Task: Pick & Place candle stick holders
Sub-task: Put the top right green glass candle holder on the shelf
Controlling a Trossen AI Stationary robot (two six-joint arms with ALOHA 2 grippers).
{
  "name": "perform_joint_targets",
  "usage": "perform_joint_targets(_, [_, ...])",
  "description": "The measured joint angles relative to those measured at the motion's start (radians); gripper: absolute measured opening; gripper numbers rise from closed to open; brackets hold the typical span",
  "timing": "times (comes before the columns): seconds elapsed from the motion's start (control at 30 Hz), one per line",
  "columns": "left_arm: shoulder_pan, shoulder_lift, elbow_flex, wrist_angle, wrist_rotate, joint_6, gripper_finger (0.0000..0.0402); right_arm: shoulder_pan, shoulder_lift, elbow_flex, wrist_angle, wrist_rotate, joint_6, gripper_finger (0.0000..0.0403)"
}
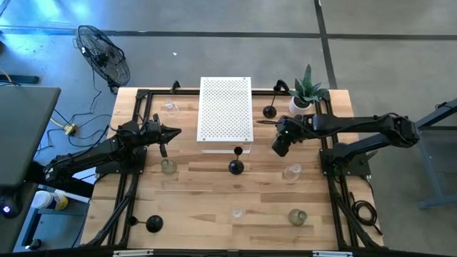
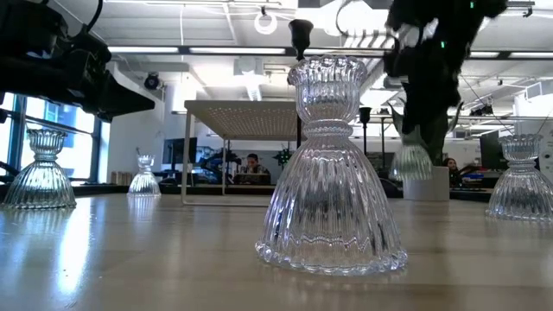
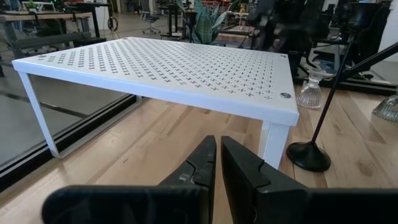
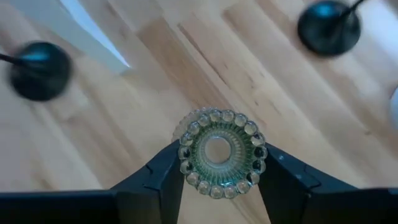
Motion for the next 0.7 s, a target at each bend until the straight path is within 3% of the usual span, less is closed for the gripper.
perform_joint_targets(0.2, [0.0,0.0,0.0,0.0,0.0,0.0,0.0021,0.072,0.001,0.232,-0.169,0.011,0.009,0.0161])
perform_joint_targets(0.37, [0.0,0.0,0.0,0.0,0.0,0.0,0.0021,0.111,0.002,0.412,-0.27,0.107,-0.006,0.0161])
perform_joint_targets(0.53, [0.0,0.0,0.0,0.0,0.0,0.0,0.0021,0.054,0.046,0.564,-0.25,0.139,-0.117,0.0161])
perform_joint_targets(0.7, [0.0,0.0,0.0,0.0,0.0,0.0,0.0021,-0.075,0.213,0.766,-0.225,0.088,-0.302,0.0161])
